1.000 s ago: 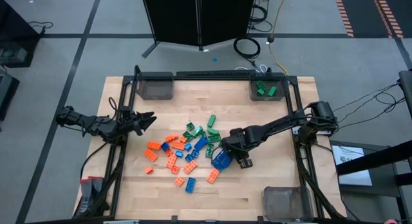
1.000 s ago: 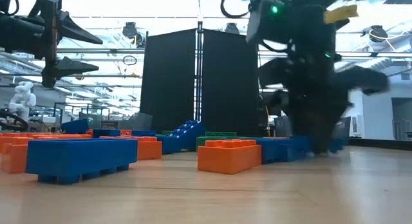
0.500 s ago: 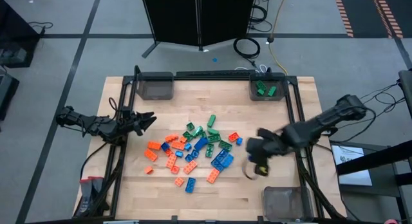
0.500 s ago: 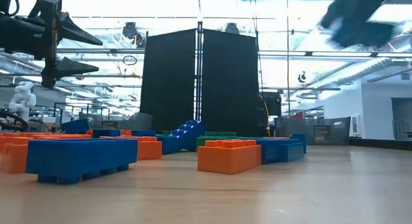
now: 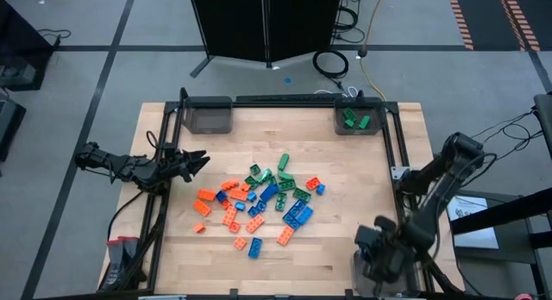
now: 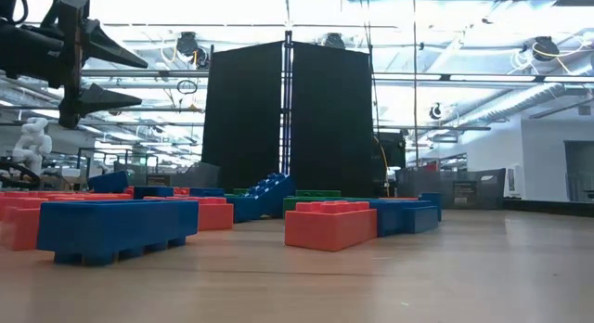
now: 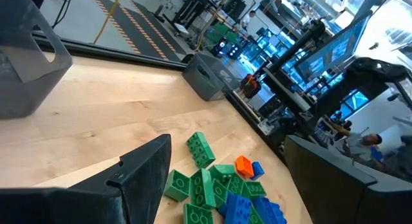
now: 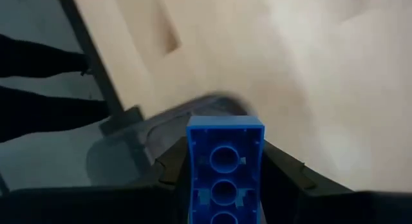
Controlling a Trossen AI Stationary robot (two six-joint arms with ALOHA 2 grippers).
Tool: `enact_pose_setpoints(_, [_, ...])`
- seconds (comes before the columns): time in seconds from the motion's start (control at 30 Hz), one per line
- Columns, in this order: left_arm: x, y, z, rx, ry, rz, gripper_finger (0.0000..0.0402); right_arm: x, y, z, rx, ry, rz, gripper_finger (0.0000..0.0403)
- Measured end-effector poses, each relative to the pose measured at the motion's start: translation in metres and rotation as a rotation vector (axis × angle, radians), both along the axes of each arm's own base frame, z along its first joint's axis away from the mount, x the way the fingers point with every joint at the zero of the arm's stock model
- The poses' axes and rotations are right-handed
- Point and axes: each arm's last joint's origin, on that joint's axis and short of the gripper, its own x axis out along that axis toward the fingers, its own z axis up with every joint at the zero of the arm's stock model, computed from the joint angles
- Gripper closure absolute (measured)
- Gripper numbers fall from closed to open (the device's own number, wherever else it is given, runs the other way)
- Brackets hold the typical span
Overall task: Sort blocks
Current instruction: Put the blue game piece into the bottom black bin
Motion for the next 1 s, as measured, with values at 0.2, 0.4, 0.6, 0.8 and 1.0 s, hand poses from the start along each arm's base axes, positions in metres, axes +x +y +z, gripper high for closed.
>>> enact_pose_setpoints(0.2, [0.0, 0.0, 0.0, -0.001, -0.001, 0.0, 0.0098, -0.008, 0.034, -0.024, 0.037, 0.012, 0.011, 0.0287])
enact_pose_setpoints(0.4, [0.0, 0.0, 0.0, -0.009, -0.007, 0.001, 0.0098, -0.01, 0.04, -0.038, 0.002, 0.063, 0.016, 0.0287])
enact_pose_setpoints(0.6, [0.0, 0.0, 0.0, -0.023, -0.012, 0.003, 0.0098, -0.01, 0.04, -0.04, -0.006, 0.073, 0.002, 0.0176])
enact_pose_setpoints(0.8, [0.0, 0.0, 0.0, -0.021, -0.007, 0.003, 0.0098, -0.009, 0.041, -0.039, 0.013, 0.077, -0.05, 0.011])
enact_pose_setpoints(1.0, [0.0, 0.0, -0.002, -0.014, 0.012, 0.003, 0.0098, 0.002, 0.034, -0.007, 0.117, -0.022, -0.055, 0.0142])
